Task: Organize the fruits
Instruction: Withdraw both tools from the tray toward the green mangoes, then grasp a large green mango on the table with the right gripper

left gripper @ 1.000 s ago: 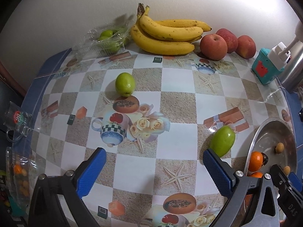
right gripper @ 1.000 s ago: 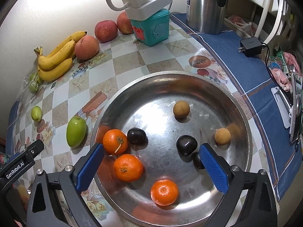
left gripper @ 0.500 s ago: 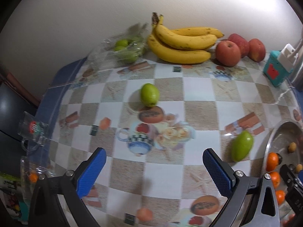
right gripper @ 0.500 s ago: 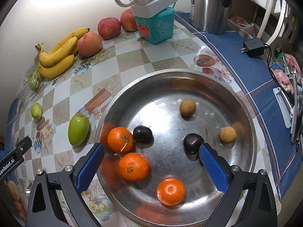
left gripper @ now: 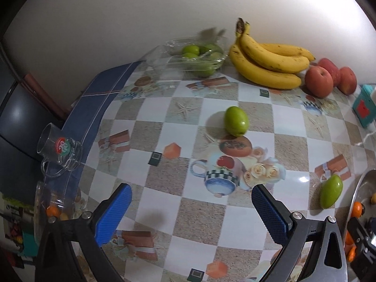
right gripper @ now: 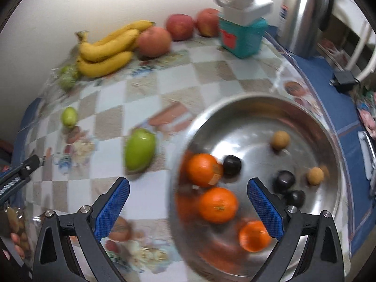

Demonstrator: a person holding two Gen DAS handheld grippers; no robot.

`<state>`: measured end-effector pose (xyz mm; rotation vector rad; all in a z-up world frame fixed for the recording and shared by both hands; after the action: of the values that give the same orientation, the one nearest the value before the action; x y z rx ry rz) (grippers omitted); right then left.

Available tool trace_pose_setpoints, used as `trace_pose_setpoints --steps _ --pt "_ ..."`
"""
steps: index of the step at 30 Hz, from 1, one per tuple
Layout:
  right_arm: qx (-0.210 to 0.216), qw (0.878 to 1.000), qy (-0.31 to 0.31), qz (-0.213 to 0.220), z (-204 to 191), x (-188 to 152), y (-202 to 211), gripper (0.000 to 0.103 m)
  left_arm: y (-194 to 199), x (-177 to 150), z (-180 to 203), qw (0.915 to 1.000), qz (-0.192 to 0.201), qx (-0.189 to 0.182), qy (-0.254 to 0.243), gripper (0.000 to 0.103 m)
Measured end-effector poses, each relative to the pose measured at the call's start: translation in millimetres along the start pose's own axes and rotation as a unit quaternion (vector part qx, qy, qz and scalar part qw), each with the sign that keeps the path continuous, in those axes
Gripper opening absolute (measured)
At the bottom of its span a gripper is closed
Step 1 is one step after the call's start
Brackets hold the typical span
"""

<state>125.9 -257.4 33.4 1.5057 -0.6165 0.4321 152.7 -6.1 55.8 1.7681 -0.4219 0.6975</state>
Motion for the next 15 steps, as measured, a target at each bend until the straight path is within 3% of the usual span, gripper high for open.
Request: trace_pose_setpoints --steps 4,15 --pt "0.032 0.999 0.000 0.005 -18.7 2.8 -1.6 0.100 -1.7 1.0 -5.7 0.9999 -0.002 -0.004 0.012 0.103" --pt "0.039 0.999 -0.024 0.010 -36.4 15.8 -15.4 0.100 -15.1 2.6 -16.4 0.9990 -0.011 -0.015 0.042 0.103"
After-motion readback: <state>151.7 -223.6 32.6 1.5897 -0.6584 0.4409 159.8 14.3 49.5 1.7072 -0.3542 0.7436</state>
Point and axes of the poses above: each gripper's, at about its wrist camera, not at the fingertips, and y roughly against the way its jaws point, z to its right, x to its top, the point moved 4 cm from there along -y, roughly the way its jaws point, and after that the axes turned 14 degrees about z, right-handed, at the moved point
